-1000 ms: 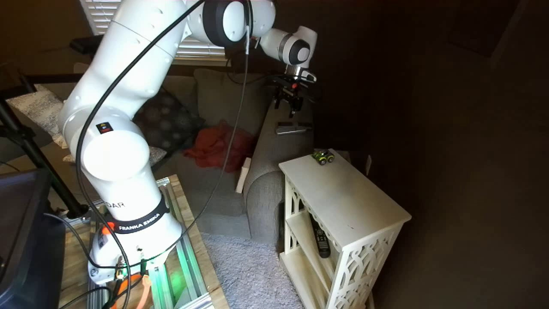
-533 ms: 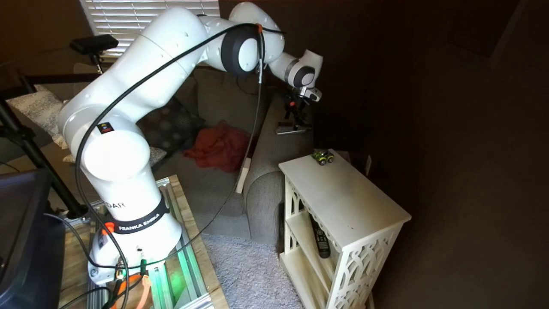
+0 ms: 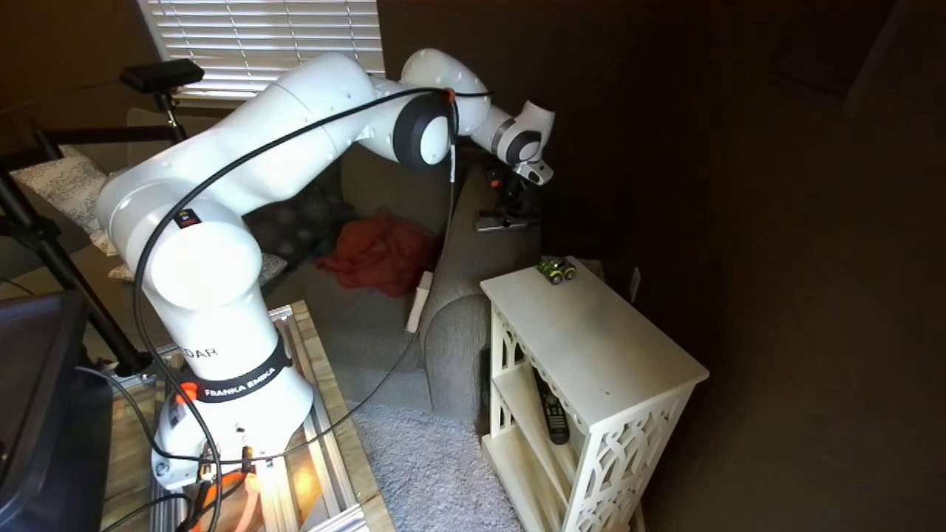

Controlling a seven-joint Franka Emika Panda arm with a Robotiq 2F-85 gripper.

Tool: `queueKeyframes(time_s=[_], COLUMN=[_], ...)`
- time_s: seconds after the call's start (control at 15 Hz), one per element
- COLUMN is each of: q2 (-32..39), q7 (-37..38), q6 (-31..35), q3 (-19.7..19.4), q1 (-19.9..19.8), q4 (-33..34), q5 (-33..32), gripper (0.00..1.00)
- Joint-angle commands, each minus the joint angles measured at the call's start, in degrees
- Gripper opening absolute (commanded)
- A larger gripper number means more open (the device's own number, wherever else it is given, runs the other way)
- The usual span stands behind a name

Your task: Move the toy car to the left and put the remote on the stand

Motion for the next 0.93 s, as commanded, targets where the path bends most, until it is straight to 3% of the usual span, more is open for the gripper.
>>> queueKeyframes(time_s=[0.0,0.47,0.6,0.67,0.87], q2=[6.60,10.55,11.24,11.53,12.31], q7=[4.74,9.33,10.33,10.70,11.63], q6=[-2.97,-5.75,-6.27,-6.54,-7.25], q3=[0.09,-0.95,-1.26,-1.34,-1.55], q1=[1.00,1.83,1.93,1.96,2.08], q4=[10.21,15.26,16.24,16.68,17.92], q5=[0.87,0.91,0.66,0.61,0.39], gripper=[1.00,0.99,0.92,0.84,0.75])
